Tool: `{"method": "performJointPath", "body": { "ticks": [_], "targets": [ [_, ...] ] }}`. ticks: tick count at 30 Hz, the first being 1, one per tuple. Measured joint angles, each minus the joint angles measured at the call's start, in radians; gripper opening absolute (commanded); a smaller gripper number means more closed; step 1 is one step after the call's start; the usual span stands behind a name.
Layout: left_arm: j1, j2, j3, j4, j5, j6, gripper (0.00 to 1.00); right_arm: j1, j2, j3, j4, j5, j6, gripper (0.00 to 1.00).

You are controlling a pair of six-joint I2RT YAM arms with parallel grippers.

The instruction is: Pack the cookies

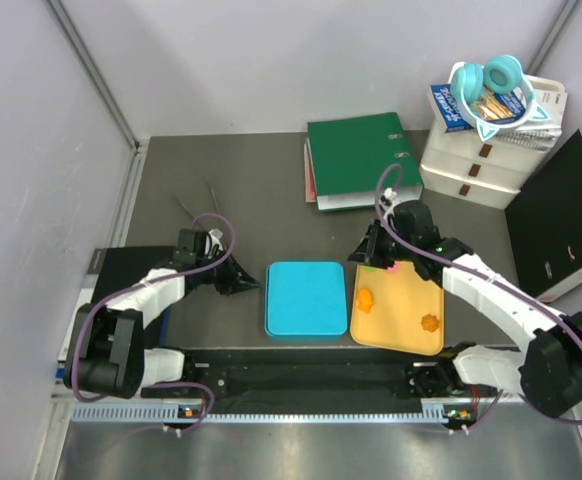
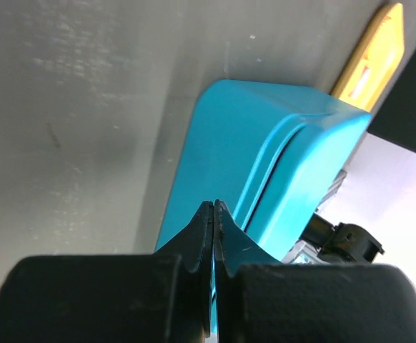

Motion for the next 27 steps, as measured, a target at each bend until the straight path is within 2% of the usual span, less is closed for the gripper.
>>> {"method": "performJointPath", "body": {
  "ticks": [4, 11, 27],
  "targets": [
    [0.001, 0.027, 0.001, -0.008, -0.025, 0.004, 0.0, -0.021, 0.016, -0.029, -0.048, 0.051, -0.015, 0.0],
    [0.002, 0.054, 0.001, -0.042, -0.061, 0.021, 0.0, -0.021, 0.064, -0.182, -0.065, 0.056, -0.019, 0.0],
    [0.002, 0.061, 0.001, -0.041, -0.049, 0.034, 0.0, 0.014, 0.162, -0.19, 0.05, -0.058, -0.019, 0.0]
  ]
}}
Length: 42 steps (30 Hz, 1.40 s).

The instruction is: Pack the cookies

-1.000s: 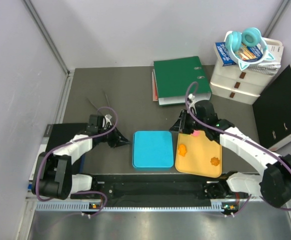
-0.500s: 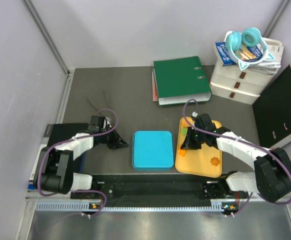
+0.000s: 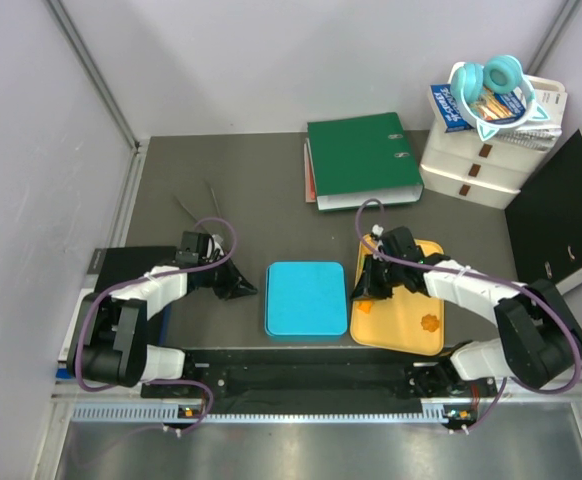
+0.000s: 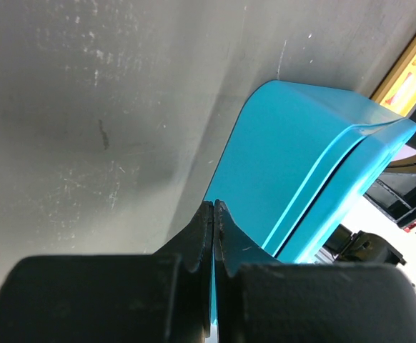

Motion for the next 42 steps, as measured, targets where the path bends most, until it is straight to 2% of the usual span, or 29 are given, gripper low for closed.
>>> {"method": "performJointPath", "body": {
  "ticks": [42],
  "targets": [
    [0.0, 0.006, -0.014, 0.012, 0.03, 0.0, 0.0, 0.013, -0.034, 0.066, 0.062, -0.073, 0.028, 0.0]
  ]
}}
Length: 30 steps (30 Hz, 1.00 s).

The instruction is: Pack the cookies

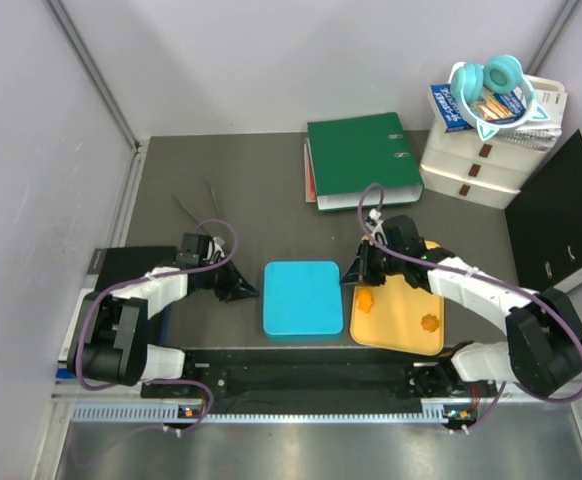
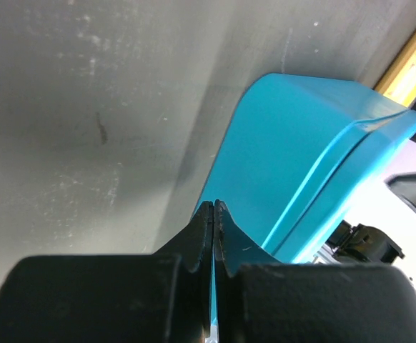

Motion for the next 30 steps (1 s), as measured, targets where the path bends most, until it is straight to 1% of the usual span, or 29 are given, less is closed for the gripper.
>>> {"method": "performJointPath", "body": {
  "ticks": [4, 8, 13, 17, 21, 24, 30],
  "targets": [
    [0.0, 0.0, 0.008, -0.024, -0.031, 0.011, 0.0, 0.0, -0.058, 0.011, 0.006, 0.009, 0.008, 0.0],
    [0.002, -0.006, 0.041, -0.066, -0.09, 0.022, 0.0, 0.0, -0.073, 0.041, 0.069, -0.035, 0.026, 0.0],
    [0.004, -0.074, 0.076, -0.118, -0.185, 0.021, 0.0, 0.002, 0.013, 0.064, 0.166, -0.126, 0.042, 0.0],
    [0.006, -0.128, 0.105, -0.143, -0.219, 0.015, 0.0, 0.004, 0.112, 0.065, 0.211, -0.18, 0.054, 0.0],
    [0.007, -0.156, 0.135, -0.138, -0.195, -0.001, 0.0, 0.008, 0.214, 0.065, 0.26, -0.226, 0.068, 0.0],
    [0.007, -0.164, 0.143, -0.116, -0.146, -0.02, 0.01, 0.021, 0.267, 0.067, 0.274, -0.241, 0.072, 0.0],
    [-0.032, -0.201, 0.143, -0.093, -0.074, -0.05, 0.1, 0.042, 0.32, 0.106, 0.279, -0.262, 0.075, 0.0]
  ]
}}
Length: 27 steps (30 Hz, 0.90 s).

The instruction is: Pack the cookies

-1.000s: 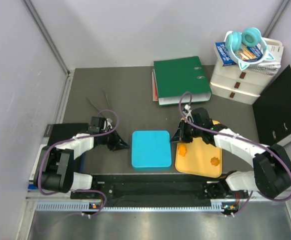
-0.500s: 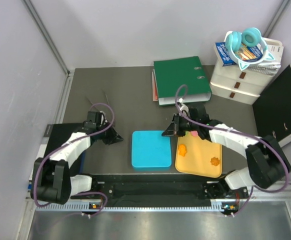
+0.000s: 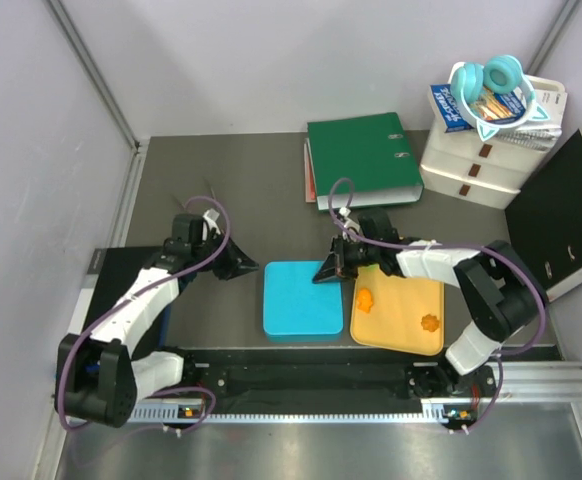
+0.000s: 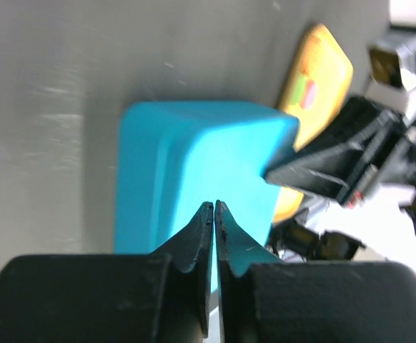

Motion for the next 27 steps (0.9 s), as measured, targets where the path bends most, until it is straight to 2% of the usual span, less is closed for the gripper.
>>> {"method": "performJointPath", "body": {
  "ticks": [8, 15, 19, 27],
  "targets": [
    [-0.114, -0.037, 0.002, 0.007, 0.041, -0.015, 0.11, 0.002, 0.026, 0.005, 0.032, -0.021, 0.002, 0.0],
    [-0.224, -0.096, -0.018, 0.013, 0.053, -0.04, 0.0, 0.003, 0.033, 0.005, 0.043, -0.027, 0.002, 0.0],
    [-0.238, -0.143, -0.071, 0.003, 0.059, -0.05, 0.0, 0.003, 0.033, 0.005, 0.044, -0.027, 0.002, 0.0],
    [-0.241, -0.107, -0.179, -0.076, 0.064, -0.059, 0.0, 0.004, 0.033, 0.005, 0.043, -0.027, 0.001, 0.0]
  ]
}}
